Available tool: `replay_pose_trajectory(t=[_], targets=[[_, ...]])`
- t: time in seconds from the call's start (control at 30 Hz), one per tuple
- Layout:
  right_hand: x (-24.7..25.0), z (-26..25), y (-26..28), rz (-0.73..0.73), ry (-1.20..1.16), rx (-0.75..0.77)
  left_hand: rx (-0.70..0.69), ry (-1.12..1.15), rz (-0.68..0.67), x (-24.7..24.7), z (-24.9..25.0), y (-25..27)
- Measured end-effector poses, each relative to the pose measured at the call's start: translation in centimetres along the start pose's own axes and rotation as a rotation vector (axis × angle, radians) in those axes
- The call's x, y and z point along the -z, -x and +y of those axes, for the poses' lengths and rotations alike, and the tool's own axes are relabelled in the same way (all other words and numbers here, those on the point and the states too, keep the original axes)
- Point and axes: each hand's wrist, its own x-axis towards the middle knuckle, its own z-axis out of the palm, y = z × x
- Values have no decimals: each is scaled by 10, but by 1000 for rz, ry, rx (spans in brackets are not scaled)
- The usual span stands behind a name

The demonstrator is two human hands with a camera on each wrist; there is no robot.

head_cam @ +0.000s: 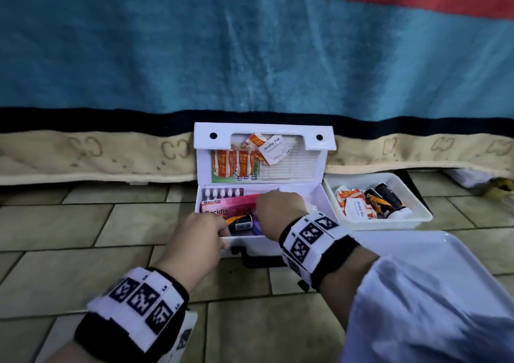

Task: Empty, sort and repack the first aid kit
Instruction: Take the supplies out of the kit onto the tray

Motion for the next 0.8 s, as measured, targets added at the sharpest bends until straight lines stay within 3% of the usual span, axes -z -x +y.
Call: replay_pose_trajectory(t=[0.17, 0.37, 0.47, 0.53, 0.63, 0.73, 0.8], targets=[[-2, 9, -1, -31, -13, 39, 32, 6, -48, 1, 2, -4], [19, 79, 28, -40, -752, 116, 49, -11, -74, 8, 10, -7], [28, 130, 68, 59, -1003, 37, 56, -11, -96, 9, 11, -8], [19, 162, 91, 128, -816, -88, 67, -14, -110, 9, 10, -9], [-9, 180, 104, 32, -380, -255, 74, -18, -137, 12, 12, -9], [-51, 175, 96, -145, -260, -245, 92, -21, -151, 14, 16, -8], [-72, 165, 90, -165, -215, -241, 110, 4, -140, 13, 16, -8]])
